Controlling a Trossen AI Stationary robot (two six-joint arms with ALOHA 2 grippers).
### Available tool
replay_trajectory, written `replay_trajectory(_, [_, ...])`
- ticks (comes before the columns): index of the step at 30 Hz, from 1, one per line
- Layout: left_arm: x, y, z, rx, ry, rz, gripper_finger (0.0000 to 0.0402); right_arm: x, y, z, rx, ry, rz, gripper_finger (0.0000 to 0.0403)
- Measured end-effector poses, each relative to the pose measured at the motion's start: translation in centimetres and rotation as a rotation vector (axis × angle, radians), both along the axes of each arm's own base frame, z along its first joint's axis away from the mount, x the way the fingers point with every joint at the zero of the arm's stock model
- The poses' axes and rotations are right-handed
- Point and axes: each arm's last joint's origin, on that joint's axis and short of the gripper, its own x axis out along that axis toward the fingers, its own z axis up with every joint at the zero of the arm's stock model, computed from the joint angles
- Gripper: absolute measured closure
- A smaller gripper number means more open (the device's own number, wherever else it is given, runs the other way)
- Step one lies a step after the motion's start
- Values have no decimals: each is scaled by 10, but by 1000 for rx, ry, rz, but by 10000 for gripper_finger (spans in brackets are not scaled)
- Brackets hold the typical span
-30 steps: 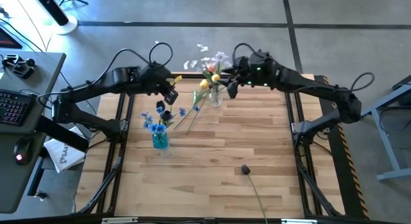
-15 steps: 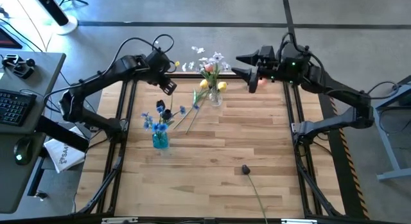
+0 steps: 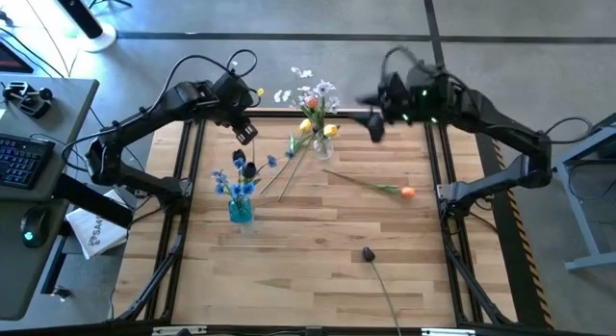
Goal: Sort flowers into vase by color
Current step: Put the orange flower into the transparent vase
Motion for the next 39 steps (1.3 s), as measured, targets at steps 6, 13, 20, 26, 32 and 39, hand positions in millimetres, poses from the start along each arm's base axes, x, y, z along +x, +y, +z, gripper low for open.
replay_trajectory(6, [-7,-5,8,19,-28,0,271,-24,39,-57,356,558,-9,140])
replay_trajectory(13, [-11,-8,12,42,-29,-33,271,-41,48,-158,620,1026,-108,165])
replay_trajectory(20, [-15,-10,16,76,-14,-95,271,-68,40,-231,860,1223,-253,196])
replay_trajectory(26, [-15,-12,17,73,-12,-172,271,-78,36,-258,835,1246,-370,203])
replay_trajectory(32, [-14,-12,17,63,-19,-186,271,-69,31,-274,737,1106,-373,204])
replay_trajectory(39, [-14,-12,17,63,-27,-179,271,-71,29,-290,645,1071,-378,204])
